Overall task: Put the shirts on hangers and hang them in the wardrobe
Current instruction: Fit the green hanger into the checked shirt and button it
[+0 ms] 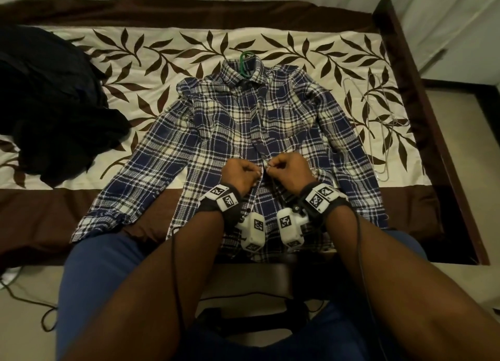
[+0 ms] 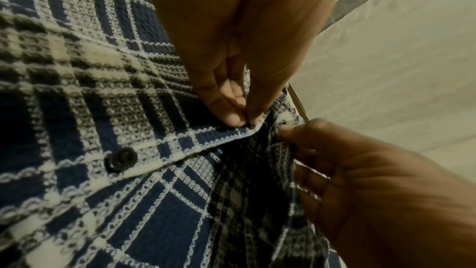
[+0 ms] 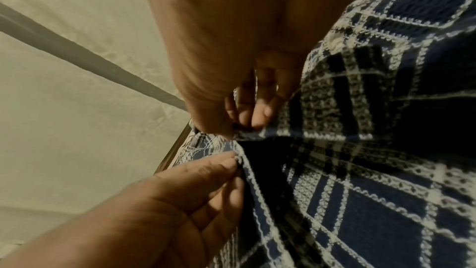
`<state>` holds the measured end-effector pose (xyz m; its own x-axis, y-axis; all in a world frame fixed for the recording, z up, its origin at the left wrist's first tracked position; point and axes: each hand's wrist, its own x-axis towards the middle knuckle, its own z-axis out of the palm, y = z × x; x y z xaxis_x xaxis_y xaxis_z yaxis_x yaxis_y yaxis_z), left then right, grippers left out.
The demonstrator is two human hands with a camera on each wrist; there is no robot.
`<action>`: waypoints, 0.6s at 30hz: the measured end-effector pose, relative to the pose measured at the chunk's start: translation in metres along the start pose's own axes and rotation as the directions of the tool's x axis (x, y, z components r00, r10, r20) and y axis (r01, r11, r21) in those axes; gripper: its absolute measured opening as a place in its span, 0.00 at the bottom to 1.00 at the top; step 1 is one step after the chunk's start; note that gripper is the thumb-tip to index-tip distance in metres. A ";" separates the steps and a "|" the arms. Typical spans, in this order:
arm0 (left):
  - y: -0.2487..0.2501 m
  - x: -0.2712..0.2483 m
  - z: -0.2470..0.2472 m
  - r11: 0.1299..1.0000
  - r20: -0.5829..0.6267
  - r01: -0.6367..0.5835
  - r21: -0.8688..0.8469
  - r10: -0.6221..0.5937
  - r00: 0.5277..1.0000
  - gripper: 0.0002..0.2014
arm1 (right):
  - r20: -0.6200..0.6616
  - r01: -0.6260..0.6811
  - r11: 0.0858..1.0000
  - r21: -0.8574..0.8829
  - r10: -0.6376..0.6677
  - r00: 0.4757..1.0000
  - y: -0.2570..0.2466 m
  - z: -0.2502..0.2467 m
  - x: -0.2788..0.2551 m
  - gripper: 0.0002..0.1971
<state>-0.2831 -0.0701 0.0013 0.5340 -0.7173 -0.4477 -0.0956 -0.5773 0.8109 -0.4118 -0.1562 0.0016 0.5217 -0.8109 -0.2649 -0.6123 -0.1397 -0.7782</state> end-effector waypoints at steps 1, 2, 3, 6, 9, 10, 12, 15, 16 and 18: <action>0.000 0.000 0.000 1.000 0.009 0.000 -0.014 0.001 1.000 0.03 | 0.017 0.004 1.000 -0.004 -0.004 1.000 0.000 0.002 0.000 0.01; -0.001 -0.001 -0.001 1.000 0.016 -0.004 -0.028 0.004 1.000 0.04 | 0.024 0.015 1.000 -0.021 -0.014 1.000 -0.001 0.003 -0.001 0.01; -0.002 -0.001 -0.001 0.999 0.021 -0.007 -0.039 0.008 1.000 0.06 | 0.026 0.028 0.999 -0.039 -0.027 0.999 -0.001 0.005 -0.001 0.01; -0.002 -0.002 -0.004 0.997 0.037 0.006 -0.075 -0.003 0.999 0.08 | 0.044 0.030 0.999 -0.040 -0.028 0.999 0.001 0.008 -0.002 0.02; 0.000 -0.003 -0.005 0.995 0.040 0.021 -0.100 -0.017 0.999 0.07 | 0.072 0.017 1.000 -0.024 -0.015 0.997 0.002 0.009 -0.001 0.02; 0.000 -0.003 -0.005 0.994 0.037 0.023 -0.105 -0.019 0.999 0.07 | 0.073 0.016 1.000 -0.016 -0.015 0.997 0.002 0.009 -0.001 0.02; 0.001 -0.002 -0.004 0.995 0.023 0.021 -0.102 -0.019 1.000 0.05 | 0.059 0.016 1.000 -0.009 -0.015 0.998 0.002 0.009 0.000 0.03; 0.002 -0.001 -0.003 0.995 0.018 0.018 -0.098 -0.016 1.000 0.06 | 0.020 0.026 0.999 -0.023 -0.026 0.999 0.003 0.011 0.001 0.02; 0.002 0.000 -0.004 0.994 0.026 0.021 -0.103 -0.018 0.999 0.06 | 0.017 0.031 0.999 -0.021 -0.030 0.999 0.003 0.012 0.001 0.03; 0.003 0.000 -0.006 0.991 0.054 0.035 -0.127 -0.029 0.998 0.07 | 0.028 0.038 0.999 -0.025 -0.037 0.999 0.004 0.011 0.001 0.04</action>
<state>-0.2788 -0.0695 0.0060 0.4902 -0.7205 -0.4905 0.0311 -0.5480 0.8359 -0.4066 -0.1513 -0.0081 0.5607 -0.7889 -0.2517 -0.6068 -0.1846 -0.7731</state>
